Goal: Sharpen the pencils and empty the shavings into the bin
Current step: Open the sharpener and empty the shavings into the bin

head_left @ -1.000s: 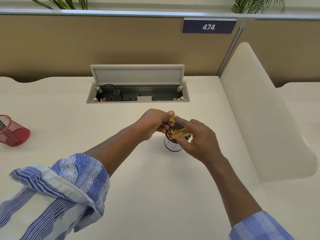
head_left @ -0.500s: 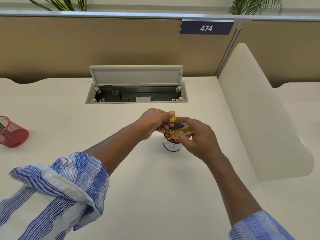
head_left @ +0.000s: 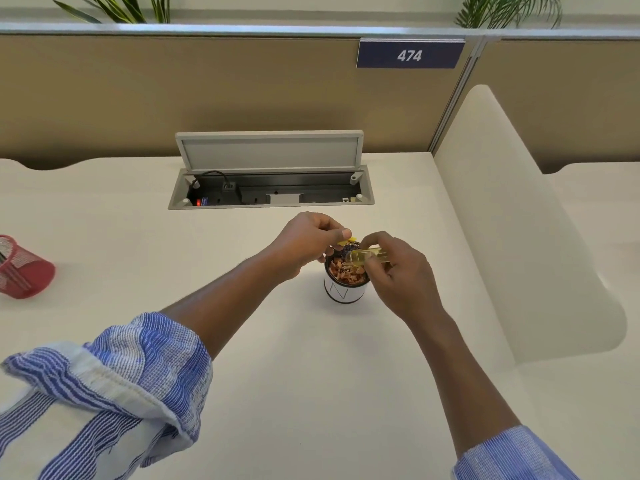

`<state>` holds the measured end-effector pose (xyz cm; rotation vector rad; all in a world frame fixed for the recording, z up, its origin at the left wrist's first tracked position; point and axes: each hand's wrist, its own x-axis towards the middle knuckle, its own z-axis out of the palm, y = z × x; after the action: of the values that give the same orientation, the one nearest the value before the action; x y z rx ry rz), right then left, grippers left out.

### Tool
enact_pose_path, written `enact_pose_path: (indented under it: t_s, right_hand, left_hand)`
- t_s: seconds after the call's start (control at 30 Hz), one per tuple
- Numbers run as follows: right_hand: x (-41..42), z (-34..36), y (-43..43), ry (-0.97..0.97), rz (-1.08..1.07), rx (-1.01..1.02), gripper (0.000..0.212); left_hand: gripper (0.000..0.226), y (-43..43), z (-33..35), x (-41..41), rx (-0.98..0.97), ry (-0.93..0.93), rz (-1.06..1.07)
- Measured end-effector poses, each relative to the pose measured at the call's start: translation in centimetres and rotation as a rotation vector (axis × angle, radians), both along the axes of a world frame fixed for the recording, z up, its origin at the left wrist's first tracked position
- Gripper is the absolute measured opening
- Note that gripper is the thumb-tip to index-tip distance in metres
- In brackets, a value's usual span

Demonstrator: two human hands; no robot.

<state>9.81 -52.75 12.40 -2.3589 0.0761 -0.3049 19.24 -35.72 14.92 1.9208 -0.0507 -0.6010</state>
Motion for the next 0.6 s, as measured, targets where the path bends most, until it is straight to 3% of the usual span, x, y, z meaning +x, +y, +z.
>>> enact_pose_path:
  t_s: [0.13, 0.3, 0.4, 0.53, 0.6]
  right_hand:
    - [-0.1, -0.1, -0.4, 0.002, -0.011, -0.005, 0.019]
    - [-0.3, -0.4, -0.6, 0.016, -0.108, -0.019, 0.017]
    - [-0.8, -0.5, -0.5, -0.047, -0.157, 0.009, 0.017]
    - [-1.2, -0.1, 0.4, -0.17, -0.232, 0.096, 0.026]
    - [-1.4, 0.0, 1.0, -0.229, -0.239, 0.108, 0.03]
  left_hand:
    - [0.013, 0.0, 0.1, -0.5, 0.019, -0.069, -0.035]
    - [0.025, 0.2, 0.3, -1.0, 0.153, -0.371, -0.092]
    - [0.031, 0.3, -0.1, -1.8, 0.165, -0.54, -0.077]
    - [0.03, 0.5, -0.9, -2.8, 0.3, -0.814, -0.211]
    - [0.029, 0.3, -1.4, -3.2, 0.333, -0.851, -0.238]
